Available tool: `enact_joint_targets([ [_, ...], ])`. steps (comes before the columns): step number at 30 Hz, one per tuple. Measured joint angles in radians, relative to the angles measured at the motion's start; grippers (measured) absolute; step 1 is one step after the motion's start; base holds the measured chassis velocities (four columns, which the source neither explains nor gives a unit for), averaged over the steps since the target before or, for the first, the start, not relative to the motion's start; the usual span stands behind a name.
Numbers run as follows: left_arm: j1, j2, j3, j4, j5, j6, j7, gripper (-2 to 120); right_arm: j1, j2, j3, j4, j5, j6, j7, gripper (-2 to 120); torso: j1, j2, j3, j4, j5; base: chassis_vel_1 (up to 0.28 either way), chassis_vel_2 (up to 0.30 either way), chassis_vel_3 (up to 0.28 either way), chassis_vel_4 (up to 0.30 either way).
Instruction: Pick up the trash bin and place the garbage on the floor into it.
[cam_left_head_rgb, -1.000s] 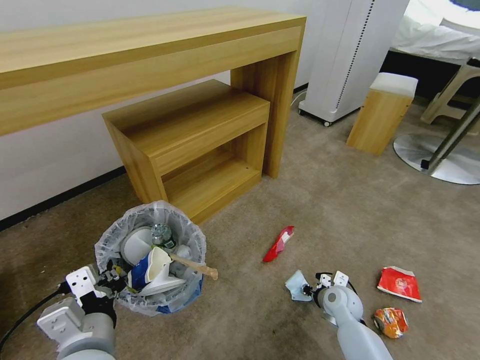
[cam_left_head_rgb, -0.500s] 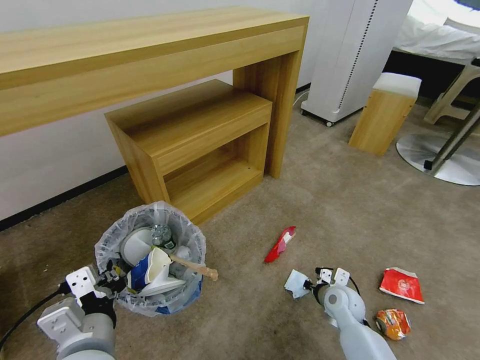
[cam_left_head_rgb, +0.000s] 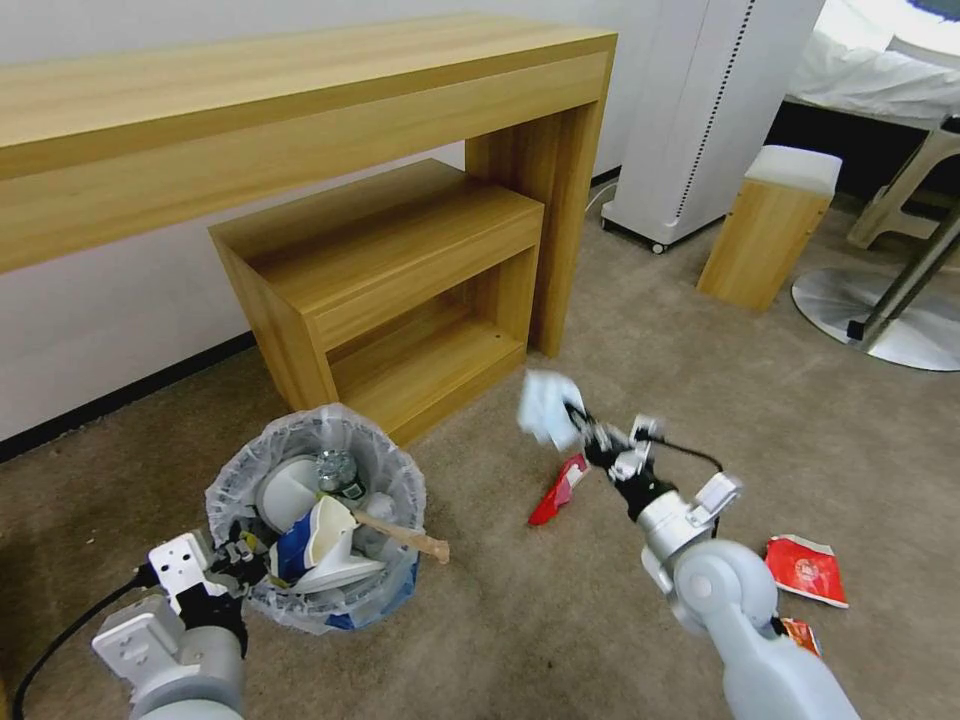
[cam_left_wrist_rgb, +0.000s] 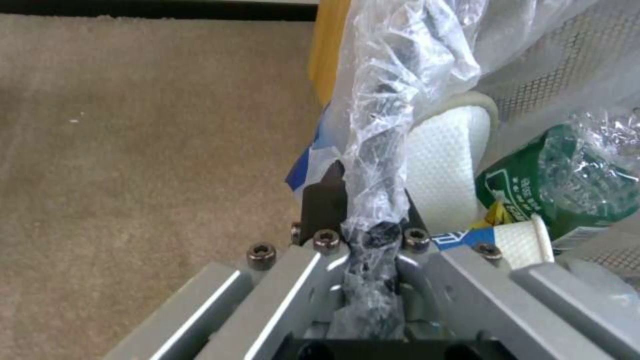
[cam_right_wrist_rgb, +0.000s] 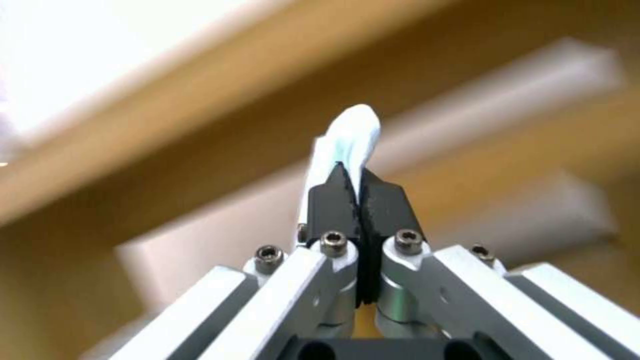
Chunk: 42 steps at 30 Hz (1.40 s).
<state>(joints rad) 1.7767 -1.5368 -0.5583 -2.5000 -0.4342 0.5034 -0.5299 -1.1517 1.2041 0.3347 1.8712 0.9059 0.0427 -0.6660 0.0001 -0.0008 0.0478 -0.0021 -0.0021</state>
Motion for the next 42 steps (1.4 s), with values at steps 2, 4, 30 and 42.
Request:
enact_joint_targets([
  [2,-0.004,-0.005,0.008,0.000,0.005,0.000,0.001,1,0.027,0.003,-0.034,-0.028,0.011,0.030,-0.100,0,0.000,0.000,0.000,0.0000,0.0003,0.000,0.000,0.000,0.000],
  [4,-0.006,-0.008,0.016,0.000,0.012,0.000,0.003,1,0.053,0.011,-0.070,-0.054,0.021,0.045,-0.172,0,0.000,0.000,0.000,-0.0002,0.0001,0.000,0.000,0.000,0.000],
  [30,-0.005,-0.016,0.026,0.000,0.036,0.007,0.009,1,0.377,0.111,-0.500,-0.378,-0.058,0.010,-0.096,13,0.000,0.000,0.000,0.0000,0.0000,0.000,0.000,0.000,0.000],
  [42,0.009,-0.017,0.033,0.000,0.051,0.003,0.013,1,0.315,0.075,-0.439,-0.281,-0.053,-0.006,-0.065,57,0.000,0.000,0.000,-0.0001,0.0002,0.000,0.000,0.000,0.000],
])
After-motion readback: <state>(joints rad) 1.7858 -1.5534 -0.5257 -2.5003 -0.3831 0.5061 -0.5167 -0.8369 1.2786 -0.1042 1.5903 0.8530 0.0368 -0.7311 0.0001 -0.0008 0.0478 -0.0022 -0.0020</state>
